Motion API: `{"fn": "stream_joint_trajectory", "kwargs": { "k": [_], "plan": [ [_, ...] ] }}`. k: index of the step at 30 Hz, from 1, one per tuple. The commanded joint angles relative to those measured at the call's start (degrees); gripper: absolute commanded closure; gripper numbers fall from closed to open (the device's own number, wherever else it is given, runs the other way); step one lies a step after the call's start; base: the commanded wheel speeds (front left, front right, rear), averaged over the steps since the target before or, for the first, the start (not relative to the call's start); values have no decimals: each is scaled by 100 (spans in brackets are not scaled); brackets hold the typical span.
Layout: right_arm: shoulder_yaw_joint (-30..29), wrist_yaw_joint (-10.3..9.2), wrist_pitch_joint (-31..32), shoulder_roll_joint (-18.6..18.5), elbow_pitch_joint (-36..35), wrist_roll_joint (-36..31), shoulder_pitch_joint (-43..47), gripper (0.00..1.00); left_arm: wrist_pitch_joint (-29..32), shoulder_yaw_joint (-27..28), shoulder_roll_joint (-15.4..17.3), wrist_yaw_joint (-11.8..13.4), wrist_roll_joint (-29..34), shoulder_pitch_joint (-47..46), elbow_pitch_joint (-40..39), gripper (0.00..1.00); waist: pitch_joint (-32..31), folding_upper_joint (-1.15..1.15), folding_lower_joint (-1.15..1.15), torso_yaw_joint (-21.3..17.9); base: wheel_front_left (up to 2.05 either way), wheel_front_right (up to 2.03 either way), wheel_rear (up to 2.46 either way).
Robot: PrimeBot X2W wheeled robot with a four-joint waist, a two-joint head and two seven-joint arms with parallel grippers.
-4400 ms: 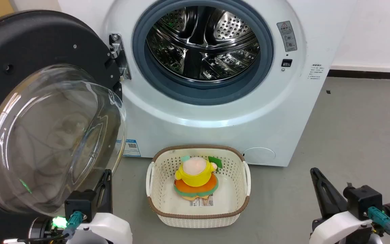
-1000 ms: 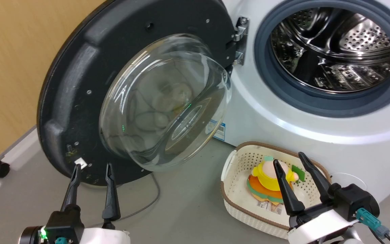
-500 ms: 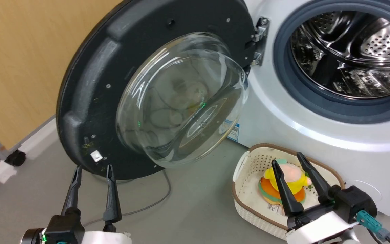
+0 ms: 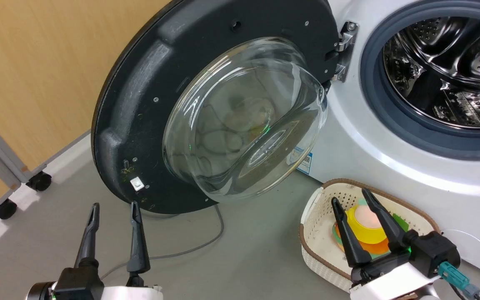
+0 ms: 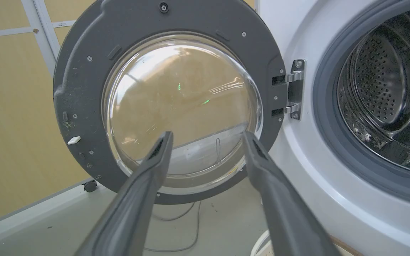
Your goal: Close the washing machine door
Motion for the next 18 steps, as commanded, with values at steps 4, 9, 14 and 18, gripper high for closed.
{"fn": "stream_joint_trajectory", "kwargs": {
  "k": [4,9,14,18],
  "plan": [
    [2,5,-35,-19,8,57,-66,0,-33,-20,-2,-8,-39,66,-16,72,5,0,0,1,0,0,0],
    [-44,5,-35,-15,-16,51,-18,0,-33,7,-2,-113,-69,36,8,100,2,0,0,1,0,0,0],
    [-119,5,-35,-28,-87,10,43,0,-33,279,150,-361,-292,-264,21,100,82,0,0,-6,0,0,0],
    [-240,5,-35,-43,-160,-42,110,0,-26,682,400,-636,-746,-833,270,100,168,0,0,-13,0,0,0]
  ]
}}
